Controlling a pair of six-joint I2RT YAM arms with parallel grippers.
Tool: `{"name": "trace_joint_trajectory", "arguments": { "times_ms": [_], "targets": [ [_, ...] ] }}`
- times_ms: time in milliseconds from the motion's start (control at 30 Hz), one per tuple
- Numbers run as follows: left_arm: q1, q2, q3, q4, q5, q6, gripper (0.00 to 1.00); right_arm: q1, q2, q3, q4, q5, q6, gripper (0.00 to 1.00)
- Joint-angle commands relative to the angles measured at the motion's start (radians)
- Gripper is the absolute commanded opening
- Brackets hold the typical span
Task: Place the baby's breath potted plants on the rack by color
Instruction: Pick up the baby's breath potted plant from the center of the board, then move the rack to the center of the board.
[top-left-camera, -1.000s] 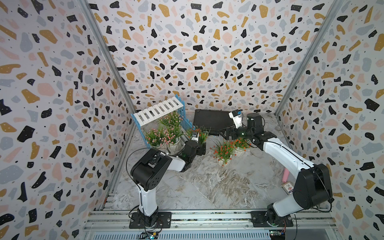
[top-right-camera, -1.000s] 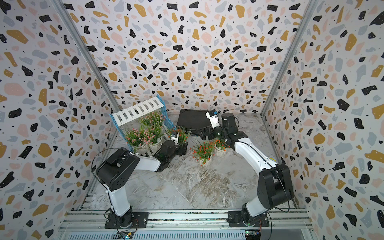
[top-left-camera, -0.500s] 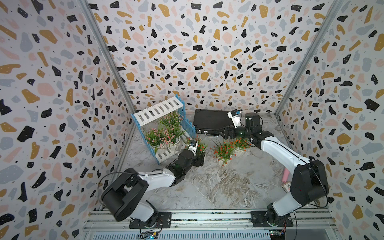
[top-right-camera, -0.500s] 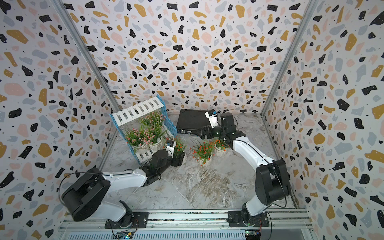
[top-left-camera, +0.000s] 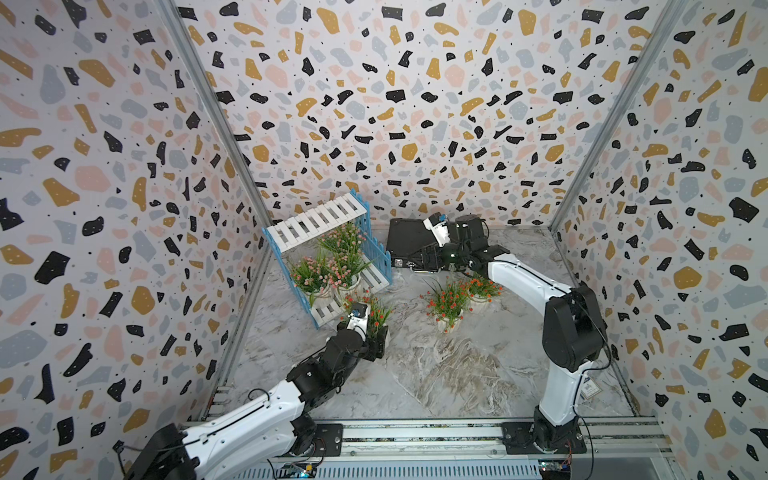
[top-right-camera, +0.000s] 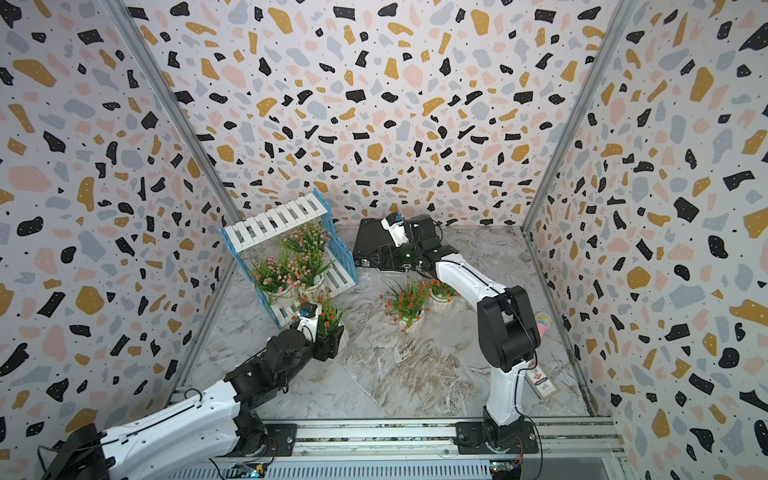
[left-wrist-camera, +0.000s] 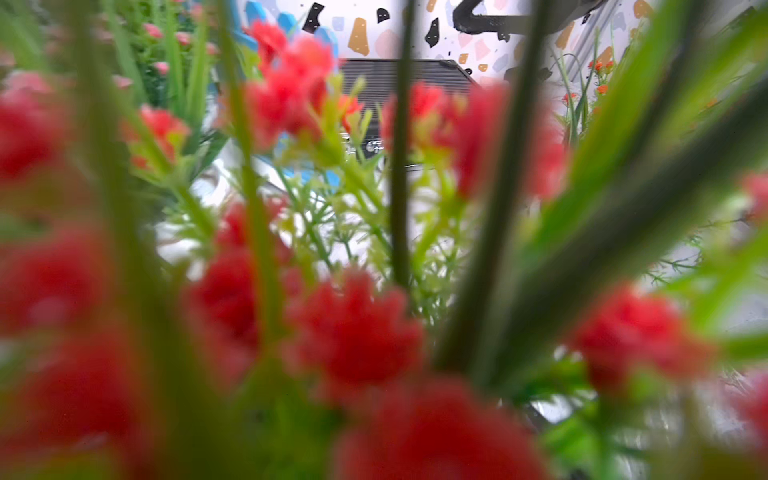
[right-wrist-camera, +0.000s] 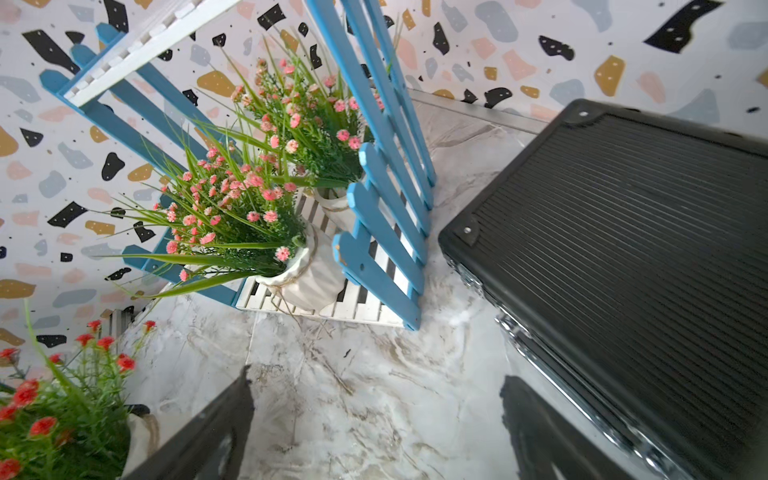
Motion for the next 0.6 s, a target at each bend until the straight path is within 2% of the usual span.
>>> {"name": "trace_joint_trajectory", "arguments": {
  "times_ms": [0, 233, 367, 567],
  "targets": [
    [-0.012, -0.092, -0.013, -0.069, -0.038, -0.038, 0.84, 0.024, 0.034, 0.092, -0.071, 0.032, -0.048, 0.94],
    [-0.029, -0.207, -0.021, -0.207, -0.055, -0.064, 0.84, 0.075, 0.135, 0.183, -0.057, 0.119, -0.094, 0.91],
    [-0.035, -0.225, -0.012, -0.249, -0.062, -0.073, 0.84, 0.100, 0.175, 0.195, 0.000, 0.171, -0.120, 0.89],
    [-0.038, -0.238, -0.008, -0.292, -0.066, -0.085, 0.84, 0.118, 0.232, 0.223, 0.087, 0.183, -0.080, 0.83]
  ]
}}
